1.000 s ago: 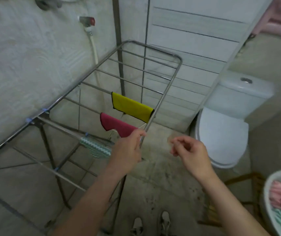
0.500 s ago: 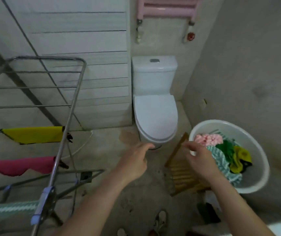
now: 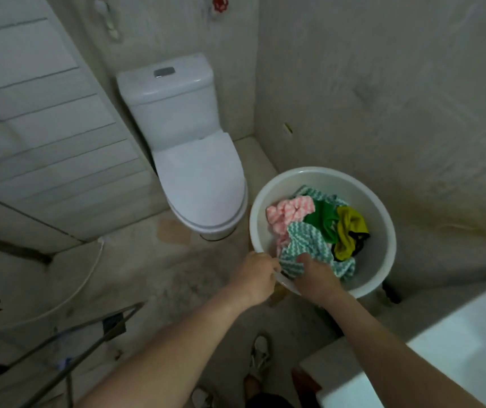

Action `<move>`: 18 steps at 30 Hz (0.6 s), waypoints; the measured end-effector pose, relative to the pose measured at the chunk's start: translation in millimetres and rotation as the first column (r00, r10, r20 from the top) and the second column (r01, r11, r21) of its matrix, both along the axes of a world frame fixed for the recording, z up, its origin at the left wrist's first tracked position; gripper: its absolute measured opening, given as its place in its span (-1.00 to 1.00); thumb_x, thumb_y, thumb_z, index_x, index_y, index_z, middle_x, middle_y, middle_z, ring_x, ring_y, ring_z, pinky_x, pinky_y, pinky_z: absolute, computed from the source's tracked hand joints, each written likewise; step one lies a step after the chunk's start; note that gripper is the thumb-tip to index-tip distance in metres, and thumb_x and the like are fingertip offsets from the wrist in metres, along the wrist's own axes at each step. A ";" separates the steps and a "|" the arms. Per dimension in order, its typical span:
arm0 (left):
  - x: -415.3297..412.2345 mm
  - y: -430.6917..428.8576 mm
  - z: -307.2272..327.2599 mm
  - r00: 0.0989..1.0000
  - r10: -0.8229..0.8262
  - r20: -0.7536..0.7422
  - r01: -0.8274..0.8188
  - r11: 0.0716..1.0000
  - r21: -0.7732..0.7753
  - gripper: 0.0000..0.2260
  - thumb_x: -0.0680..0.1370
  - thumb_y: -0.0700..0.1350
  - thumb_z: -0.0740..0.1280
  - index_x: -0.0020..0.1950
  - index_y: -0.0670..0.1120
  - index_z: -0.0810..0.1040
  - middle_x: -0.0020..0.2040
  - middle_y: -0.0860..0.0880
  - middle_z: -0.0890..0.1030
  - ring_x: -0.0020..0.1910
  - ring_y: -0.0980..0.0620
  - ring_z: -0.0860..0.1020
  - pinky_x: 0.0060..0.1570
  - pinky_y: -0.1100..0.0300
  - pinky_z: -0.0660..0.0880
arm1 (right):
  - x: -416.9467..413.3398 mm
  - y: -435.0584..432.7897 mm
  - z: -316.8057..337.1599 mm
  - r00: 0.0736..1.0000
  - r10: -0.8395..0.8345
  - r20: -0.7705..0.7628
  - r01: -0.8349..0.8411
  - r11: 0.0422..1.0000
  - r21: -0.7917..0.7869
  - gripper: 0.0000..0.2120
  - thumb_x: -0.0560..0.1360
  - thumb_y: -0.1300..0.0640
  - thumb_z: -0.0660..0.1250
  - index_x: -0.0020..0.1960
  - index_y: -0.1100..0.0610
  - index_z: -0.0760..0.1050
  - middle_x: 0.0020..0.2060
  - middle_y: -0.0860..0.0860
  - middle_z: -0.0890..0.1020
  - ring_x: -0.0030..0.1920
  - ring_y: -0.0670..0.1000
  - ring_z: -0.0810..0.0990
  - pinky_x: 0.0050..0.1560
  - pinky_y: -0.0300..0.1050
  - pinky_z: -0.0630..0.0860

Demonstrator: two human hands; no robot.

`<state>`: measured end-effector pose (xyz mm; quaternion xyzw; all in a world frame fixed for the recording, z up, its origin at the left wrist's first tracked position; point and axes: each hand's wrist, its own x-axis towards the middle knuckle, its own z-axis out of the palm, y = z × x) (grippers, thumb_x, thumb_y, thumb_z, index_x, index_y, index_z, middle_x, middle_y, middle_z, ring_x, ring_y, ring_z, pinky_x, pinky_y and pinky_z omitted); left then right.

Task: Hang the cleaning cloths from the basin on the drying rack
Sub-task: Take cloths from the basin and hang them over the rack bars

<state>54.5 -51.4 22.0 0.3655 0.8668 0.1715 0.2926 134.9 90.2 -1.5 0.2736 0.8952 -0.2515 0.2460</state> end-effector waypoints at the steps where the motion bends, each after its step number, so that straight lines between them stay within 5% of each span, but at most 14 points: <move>1: -1.2 5.5 -6.0 0.999 -0.026 -0.040 0.026 1.000 -0.017 -0.71 0.54 -0.19 0.19 0.19 -0.04 0.58 0.20 -0.05 0.57 0.20 -0.08 0.45 0.21 0.06 0.44 | -0.3 1.2 -5.5 1.000 -0.003 -0.009 0.003 1.000 -0.008 -0.58 0.50 0.17 0.23 0.34 0.14 0.27 0.13 0.19 0.55 0.17 0.22 0.50 0.03 0.00 0.42; 4: -6.1 25.6 -16.8 0.994 -0.035 -0.106 0.028 0.997 -0.067 -0.73 0.53 -0.16 0.18 0.13 -0.01 0.61 0.10 -0.09 0.62 0.13 -0.12 0.51 0.12 0.02 0.50 | -2.8 7.7 -18.2 0.999 -0.049 -0.015 0.049 0.998 -0.035 -0.45 0.50 0.20 0.23 0.45 0.10 0.13 0.25 0.22 0.48 0.25 0.24 0.44 0.10 0.01 0.39; 8: -19.3 53.8 -30.5 0.992 0.088 -0.093 -0.094 0.993 -0.064 -0.73 0.55 -0.18 0.17 0.17 -0.01 0.56 0.03 -0.15 0.65 0.04 -0.17 0.58 -0.02 0.02 0.53 | -10.9 14.5 -29.6 0.973 -0.213 0.091 0.229 0.937 -0.262 -0.31 0.54 0.11 0.28 0.52 0.01 -0.05 0.28 0.18 0.49 0.13 0.20 0.55 -0.12 -0.06 0.42; 12: -23.4 86.2 -48.6 0.961 0.232 0.151 -0.199 0.959 -0.204 -0.53 0.57 -0.23 0.20 0.47 -0.08 0.20 0.22 -0.15 0.54 0.11 -0.16 0.54 0.02 0.03 0.50 | -19.1 20.9 -36.7 0.972 -0.192 0.138 0.232 0.890 -0.393 -0.38 0.56 0.02 0.27 0.52 0.07 0.07 0.32 0.12 0.47 0.15 0.16 0.54 -0.07 -0.08 0.42; 15: -24.0 100.5 -61.0 0.952 0.265 0.153 -0.231 0.950 -0.212 -0.73 0.56 -0.18 0.23 0.25 -0.11 0.41 0.07 -0.11 0.61 -0.04 -0.09 0.57 -0.12 0.06 0.50 | -23.3 36.7 -36.7 0.973 -0.182 0.141 0.229 0.844 -0.486 -0.73 0.51 0.05 0.31 0.09 0.22 0.53 -0.12 0.11 0.59 -0.05 0.17 0.57 -0.15 -0.09 0.35; 18: -29.6 100.2 -61.7 0.929 0.321 0.185 -0.297 0.944 -0.145 -0.84 0.54 -0.20 0.26 -0.07 -0.11 0.64 -0.10 -0.04 0.66 -0.09 -0.04 0.60 -0.18 0.17 0.46 | -26.6 60.3 -29.9 0.957 -0.268 0.108 0.286 0.826 -0.485 -0.79 0.43 0.13 0.33 -0.25 0.29 0.53 -0.35 0.13 0.51 -0.30 0.07 0.49 -0.24 -0.11 0.33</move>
